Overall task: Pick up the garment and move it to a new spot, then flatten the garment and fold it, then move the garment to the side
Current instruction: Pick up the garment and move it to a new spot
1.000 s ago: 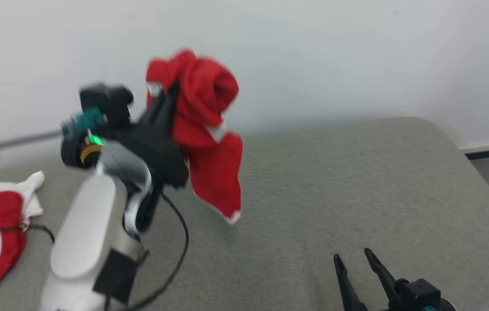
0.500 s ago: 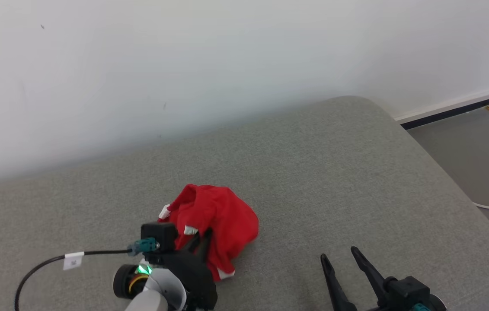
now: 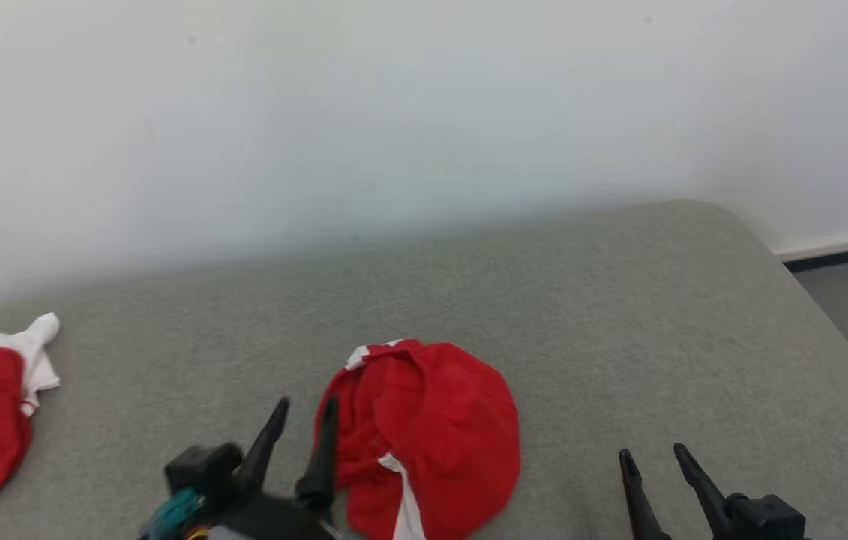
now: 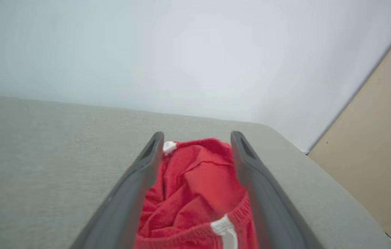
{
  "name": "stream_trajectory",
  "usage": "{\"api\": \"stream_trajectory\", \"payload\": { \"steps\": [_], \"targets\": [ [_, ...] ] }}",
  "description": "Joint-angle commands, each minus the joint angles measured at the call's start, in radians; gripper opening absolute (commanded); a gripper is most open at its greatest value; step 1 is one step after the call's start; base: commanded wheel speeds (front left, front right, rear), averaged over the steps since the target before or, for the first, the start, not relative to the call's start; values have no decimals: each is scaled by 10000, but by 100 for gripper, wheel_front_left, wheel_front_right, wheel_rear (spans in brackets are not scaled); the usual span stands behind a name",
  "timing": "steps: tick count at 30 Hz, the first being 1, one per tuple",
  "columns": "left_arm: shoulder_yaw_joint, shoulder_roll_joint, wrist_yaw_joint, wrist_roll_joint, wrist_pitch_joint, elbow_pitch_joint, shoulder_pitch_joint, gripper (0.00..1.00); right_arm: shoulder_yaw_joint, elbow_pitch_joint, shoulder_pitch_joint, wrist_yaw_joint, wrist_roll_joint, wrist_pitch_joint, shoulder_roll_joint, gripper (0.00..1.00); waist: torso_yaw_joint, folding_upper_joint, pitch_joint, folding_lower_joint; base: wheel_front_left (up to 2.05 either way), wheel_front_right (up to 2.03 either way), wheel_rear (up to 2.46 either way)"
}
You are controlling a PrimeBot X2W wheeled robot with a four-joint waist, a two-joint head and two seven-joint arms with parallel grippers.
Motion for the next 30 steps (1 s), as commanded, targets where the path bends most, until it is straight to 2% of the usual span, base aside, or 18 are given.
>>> {"api": "stream_trajectory", "payload": {
  "steps": [1,4,9,14,19,30],
  "targets": [
    [85,101,99,249,-88,-233,372,100,-44,30,178,34,-55,-48,9,100,524,0,-346,0,0,0,0],
    [497,557,529,815,-167,-1066,1230,100,-310,55,272,34,-115,-77,5,100,805,0,-460,0,0,0,0],
    [1655,663,832,1613,-170,-2600,2688,100,-606,191,332,34,-267,-258,6,100,1162,0,-605,0,0,0,0],
    [2487,775,631,2199,-173,-3058,3788,100,-671,529,461,34,-198,-412,5,100,1381,0,-832,0,0,0,0],
    [2780,974,311,2670,-175,-2607,4446,100,-424,912,494,34,-135,-289,9,100,1456,0,-955,0,0,0,0],
    [3261,737,-10,2864,-176,-1838,4856,100,-450,1261,604,34,-90,-81,6,100,1327,0,-941,0,0,0,0]
  ]
}}
